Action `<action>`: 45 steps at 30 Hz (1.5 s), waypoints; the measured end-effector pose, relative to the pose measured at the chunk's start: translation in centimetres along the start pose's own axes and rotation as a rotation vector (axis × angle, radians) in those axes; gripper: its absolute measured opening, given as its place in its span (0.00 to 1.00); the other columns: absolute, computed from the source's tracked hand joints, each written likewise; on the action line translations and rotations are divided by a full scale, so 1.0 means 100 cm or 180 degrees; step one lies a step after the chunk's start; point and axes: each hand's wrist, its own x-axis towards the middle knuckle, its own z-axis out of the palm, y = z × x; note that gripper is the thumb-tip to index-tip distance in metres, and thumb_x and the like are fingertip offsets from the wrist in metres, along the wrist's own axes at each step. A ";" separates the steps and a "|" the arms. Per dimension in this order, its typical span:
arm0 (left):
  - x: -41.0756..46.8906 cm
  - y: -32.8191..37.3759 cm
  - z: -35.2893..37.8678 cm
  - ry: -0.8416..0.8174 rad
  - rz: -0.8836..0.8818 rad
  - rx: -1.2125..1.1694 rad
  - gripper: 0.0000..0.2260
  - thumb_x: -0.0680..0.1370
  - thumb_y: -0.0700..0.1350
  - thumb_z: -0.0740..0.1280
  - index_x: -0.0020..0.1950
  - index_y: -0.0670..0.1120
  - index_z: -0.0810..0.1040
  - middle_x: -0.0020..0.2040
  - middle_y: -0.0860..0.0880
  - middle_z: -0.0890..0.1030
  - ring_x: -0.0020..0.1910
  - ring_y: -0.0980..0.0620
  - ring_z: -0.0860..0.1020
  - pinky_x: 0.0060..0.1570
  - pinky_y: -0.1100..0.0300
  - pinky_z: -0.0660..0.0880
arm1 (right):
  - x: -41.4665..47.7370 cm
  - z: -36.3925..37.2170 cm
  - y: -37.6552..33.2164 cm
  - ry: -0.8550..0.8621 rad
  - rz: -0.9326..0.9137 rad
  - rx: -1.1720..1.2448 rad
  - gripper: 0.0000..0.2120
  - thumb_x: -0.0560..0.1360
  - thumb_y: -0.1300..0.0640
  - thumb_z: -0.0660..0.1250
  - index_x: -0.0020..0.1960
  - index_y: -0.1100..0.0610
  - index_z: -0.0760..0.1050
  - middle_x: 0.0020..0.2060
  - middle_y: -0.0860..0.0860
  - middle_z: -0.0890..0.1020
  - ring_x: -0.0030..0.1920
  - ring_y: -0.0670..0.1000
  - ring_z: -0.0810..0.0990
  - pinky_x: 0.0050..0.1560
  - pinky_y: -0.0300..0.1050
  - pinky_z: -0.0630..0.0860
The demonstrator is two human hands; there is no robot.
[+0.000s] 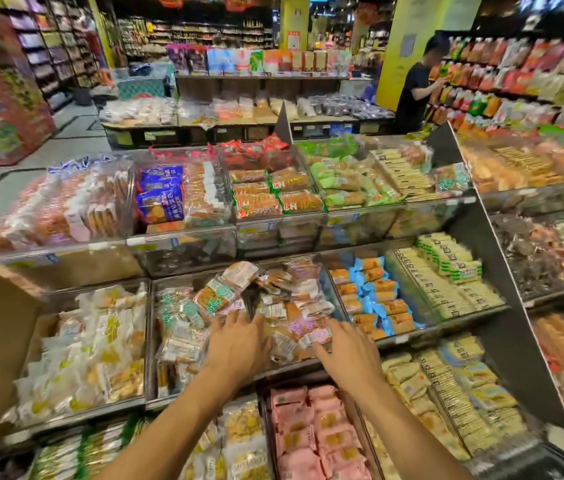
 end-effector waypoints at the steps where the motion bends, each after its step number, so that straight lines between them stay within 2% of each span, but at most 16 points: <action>1: 0.009 -0.001 0.003 -0.0042 -0.0012 -0.0005 0.26 0.84 0.64 0.54 0.76 0.51 0.68 0.71 0.46 0.76 0.72 0.43 0.72 0.73 0.41 0.65 | 0.010 0.003 0.001 -0.0027 0.0002 0.0019 0.28 0.82 0.39 0.62 0.77 0.52 0.68 0.69 0.50 0.78 0.69 0.54 0.75 0.69 0.51 0.71; 5: 0.038 -0.003 0.010 -0.0086 -0.0057 -0.0099 0.25 0.84 0.63 0.55 0.77 0.50 0.68 0.70 0.45 0.76 0.70 0.42 0.73 0.72 0.42 0.67 | 0.048 0.011 0.006 -0.0150 -0.0040 0.0011 0.24 0.82 0.41 0.64 0.73 0.52 0.71 0.64 0.51 0.79 0.65 0.55 0.78 0.61 0.51 0.75; 12: 0.075 0.013 0.018 -0.0106 -0.0248 -0.0316 0.21 0.86 0.57 0.57 0.77 0.50 0.67 0.70 0.46 0.76 0.69 0.44 0.73 0.66 0.47 0.72 | 0.126 0.023 0.025 -0.0043 -0.0181 0.0222 0.23 0.82 0.47 0.68 0.73 0.54 0.69 0.66 0.51 0.76 0.66 0.53 0.76 0.61 0.47 0.74; 14: 0.083 0.018 0.024 -0.0099 -0.0310 -0.0377 0.20 0.86 0.55 0.56 0.77 0.50 0.68 0.69 0.46 0.76 0.67 0.45 0.74 0.67 0.48 0.72 | 0.151 0.026 0.031 0.0014 -0.0312 0.0192 0.26 0.81 0.47 0.69 0.75 0.54 0.68 0.69 0.51 0.75 0.68 0.53 0.74 0.64 0.47 0.74; 17: 0.095 0.024 0.039 -0.0130 -0.0448 -0.0538 0.20 0.86 0.54 0.57 0.77 0.50 0.68 0.68 0.47 0.77 0.65 0.45 0.76 0.68 0.47 0.74 | 0.188 0.028 0.039 0.0034 -0.0559 0.0122 0.28 0.81 0.53 0.69 0.78 0.55 0.65 0.76 0.53 0.70 0.73 0.56 0.71 0.71 0.50 0.71; 20: 0.105 0.032 0.050 -0.0169 -0.0479 -0.0506 0.19 0.85 0.51 0.59 0.75 0.50 0.70 0.67 0.46 0.78 0.64 0.44 0.77 0.63 0.48 0.76 | 0.223 0.033 0.042 0.0028 -0.0820 -0.0016 0.31 0.83 0.56 0.66 0.82 0.57 0.59 0.82 0.55 0.62 0.80 0.55 0.63 0.79 0.50 0.62; 23: 0.111 0.042 0.057 -0.0313 -0.0438 -0.0513 0.19 0.84 0.48 0.59 0.75 0.50 0.71 0.67 0.46 0.78 0.62 0.43 0.77 0.59 0.48 0.75 | 0.247 0.046 0.045 -0.0038 -0.1076 -0.0177 0.33 0.82 0.63 0.63 0.84 0.58 0.55 0.84 0.56 0.57 0.83 0.56 0.56 0.82 0.51 0.56; 25: 0.114 0.047 0.065 -0.0361 -0.0427 -0.0524 0.18 0.83 0.48 0.61 0.73 0.51 0.72 0.66 0.47 0.78 0.62 0.44 0.77 0.59 0.48 0.75 | 0.254 0.054 0.047 0.0016 -0.1240 -0.0293 0.35 0.80 0.67 0.62 0.84 0.59 0.55 0.83 0.57 0.57 0.82 0.57 0.58 0.82 0.52 0.55; 27: 0.115 0.049 0.074 -0.0377 -0.0419 -0.0573 0.18 0.83 0.49 0.63 0.73 0.52 0.72 0.66 0.47 0.79 0.64 0.44 0.77 0.60 0.49 0.76 | 0.259 0.058 0.047 0.0201 -0.1347 -0.0339 0.35 0.78 0.69 0.62 0.83 0.60 0.57 0.81 0.58 0.63 0.78 0.59 0.65 0.79 0.53 0.60; 30: 0.117 0.050 0.086 -0.0384 -0.0434 -0.0696 0.18 0.83 0.48 0.64 0.73 0.53 0.73 0.66 0.48 0.79 0.64 0.44 0.77 0.60 0.48 0.78 | 0.269 0.061 0.047 0.0327 -0.1320 -0.0273 0.31 0.78 0.68 0.65 0.79 0.59 0.65 0.74 0.57 0.72 0.70 0.59 0.73 0.71 0.53 0.67; 33: 0.118 0.053 0.095 -0.0333 -0.0433 -0.0813 0.16 0.82 0.47 0.64 0.70 0.54 0.75 0.66 0.49 0.80 0.62 0.45 0.79 0.59 0.49 0.79 | 0.278 0.063 0.048 0.0363 -0.1203 -0.0085 0.30 0.75 0.67 0.72 0.75 0.55 0.71 0.64 0.55 0.76 0.62 0.58 0.77 0.64 0.52 0.69; 37: 0.126 0.061 0.099 -0.0291 -0.0307 -0.0898 0.18 0.82 0.45 0.62 0.72 0.53 0.75 0.63 0.48 0.81 0.59 0.44 0.80 0.57 0.48 0.79 | 0.281 0.070 0.049 0.0351 -0.1137 0.0070 0.30 0.73 0.59 0.78 0.72 0.52 0.73 0.59 0.51 0.78 0.62 0.55 0.77 0.63 0.52 0.68; 42: 0.139 0.075 0.102 -0.0400 -0.0095 -0.0955 0.22 0.82 0.55 0.66 0.76 0.53 0.68 0.65 0.49 0.78 0.63 0.43 0.77 0.59 0.47 0.77 | 0.287 0.078 0.053 0.0330 -0.1101 0.0291 0.23 0.72 0.50 0.79 0.66 0.49 0.80 0.55 0.47 0.77 0.60 0.52 0.75 0.64 0.51 0.65; 45: 0.143 0.088 0.105 -0.0580 -0.0052 -0.0968 0.33 0.79 0.64 0.69 0.79 0.52 0.63 0.72 0.47 0.73 0.67 0.42 0.75 0.62 0.42 0.75 | 0.290 0.081 0.054 0.0295 -0.1051 0.0482 0.21 0.71 0.47 0.80 0.62 0.48 0.83 0.53 0.46 0.77 0.59 0.50 0.75 0.64 0.51 0.64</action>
